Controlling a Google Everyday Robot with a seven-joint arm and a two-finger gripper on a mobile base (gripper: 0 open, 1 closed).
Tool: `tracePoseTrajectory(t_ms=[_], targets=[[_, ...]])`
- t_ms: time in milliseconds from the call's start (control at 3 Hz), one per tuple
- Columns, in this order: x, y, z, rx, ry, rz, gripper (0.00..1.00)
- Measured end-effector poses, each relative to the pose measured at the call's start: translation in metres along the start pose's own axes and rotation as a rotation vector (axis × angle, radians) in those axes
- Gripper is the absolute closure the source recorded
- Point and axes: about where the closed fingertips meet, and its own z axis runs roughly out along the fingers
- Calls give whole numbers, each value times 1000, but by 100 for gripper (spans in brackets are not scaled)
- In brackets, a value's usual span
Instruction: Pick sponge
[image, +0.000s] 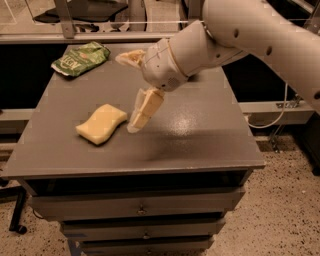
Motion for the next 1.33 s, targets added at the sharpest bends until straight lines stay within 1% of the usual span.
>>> tracePoseTrajectory(t_ms=[333,667,1000,1333], targets=[[-6,-7,43,-48,-53,-22,0],[-9,-9,78,-84,-66,-19,0],[-8,-6,101,-118,-49,0,0],[-3,-5,106,-144,-10,7,0]])
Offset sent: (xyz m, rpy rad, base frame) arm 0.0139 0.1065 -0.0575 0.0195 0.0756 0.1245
